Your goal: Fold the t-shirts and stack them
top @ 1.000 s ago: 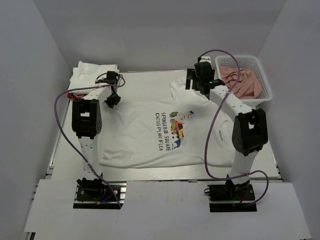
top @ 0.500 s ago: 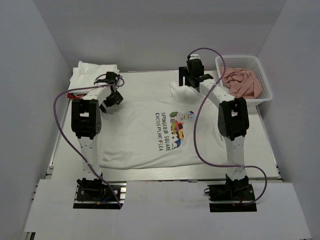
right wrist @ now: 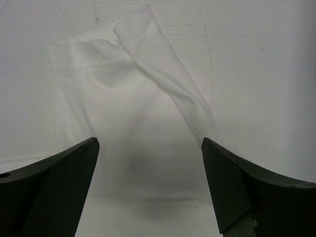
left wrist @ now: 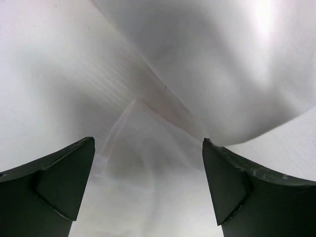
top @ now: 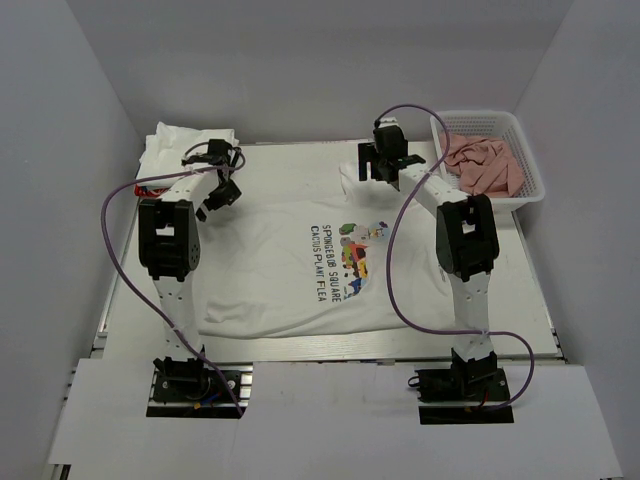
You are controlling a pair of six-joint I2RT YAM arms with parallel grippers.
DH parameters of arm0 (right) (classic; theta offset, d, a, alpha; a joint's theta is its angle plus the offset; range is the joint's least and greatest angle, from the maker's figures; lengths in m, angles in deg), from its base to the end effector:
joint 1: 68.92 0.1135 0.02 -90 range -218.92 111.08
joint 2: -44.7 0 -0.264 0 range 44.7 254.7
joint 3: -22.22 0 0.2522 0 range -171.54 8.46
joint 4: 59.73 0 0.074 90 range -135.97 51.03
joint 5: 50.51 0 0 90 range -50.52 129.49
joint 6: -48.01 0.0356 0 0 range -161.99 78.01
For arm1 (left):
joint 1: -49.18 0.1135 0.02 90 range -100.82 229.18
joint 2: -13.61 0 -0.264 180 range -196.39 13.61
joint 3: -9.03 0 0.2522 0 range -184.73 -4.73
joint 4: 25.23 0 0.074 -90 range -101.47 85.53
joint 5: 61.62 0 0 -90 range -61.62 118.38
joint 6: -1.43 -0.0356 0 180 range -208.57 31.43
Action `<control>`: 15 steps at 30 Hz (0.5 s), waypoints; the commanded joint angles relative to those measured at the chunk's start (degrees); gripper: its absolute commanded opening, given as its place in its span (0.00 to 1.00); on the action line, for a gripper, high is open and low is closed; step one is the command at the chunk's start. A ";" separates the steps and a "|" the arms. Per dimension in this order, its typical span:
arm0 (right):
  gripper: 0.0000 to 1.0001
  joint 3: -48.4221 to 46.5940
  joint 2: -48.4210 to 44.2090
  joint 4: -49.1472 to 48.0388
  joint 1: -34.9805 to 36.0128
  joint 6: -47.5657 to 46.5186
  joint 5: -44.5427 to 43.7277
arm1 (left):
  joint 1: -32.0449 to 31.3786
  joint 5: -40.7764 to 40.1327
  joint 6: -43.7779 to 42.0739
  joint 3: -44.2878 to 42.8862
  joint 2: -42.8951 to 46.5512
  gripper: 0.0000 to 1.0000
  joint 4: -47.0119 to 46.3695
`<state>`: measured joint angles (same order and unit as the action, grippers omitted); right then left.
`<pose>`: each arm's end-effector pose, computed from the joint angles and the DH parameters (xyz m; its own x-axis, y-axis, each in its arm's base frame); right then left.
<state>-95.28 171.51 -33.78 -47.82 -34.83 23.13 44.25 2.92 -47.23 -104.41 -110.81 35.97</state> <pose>0.4844 0.1762 0.2216 -0.5507 -0.0843 -0.8304 -0.0627 0.9963 -0.0596 0.4489 -0.0234 0.1822 -0.6768 -0.5402 -0.5001 -0.6667 0.7379 0.1051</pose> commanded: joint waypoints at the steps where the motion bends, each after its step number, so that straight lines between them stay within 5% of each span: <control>1: 0.90 1.70 -3.67 -1.99 -0.27 0.14 -0.08 | 0.80 -2.50 -0.12 0.10 2.96 1.00 -1.56; 6: 0.90 1.70 -3.84 -1.64 -0.71 -0.21 -1.22 | 1.33 -1.09 0.49 -1.84 -1.26 0.95 -0.51; 15: 0.90 1.00 -2.79 -1.99 -1.42 -0.74 -1.04 | 1.33 1.55 1.20 2.82 -0.74 0.25 -2.18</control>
<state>-93.40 171.18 -33.96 -48.71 -34.94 22.93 45.41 3.71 -46.05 -103.42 -113.04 33.52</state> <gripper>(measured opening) 0.904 0.276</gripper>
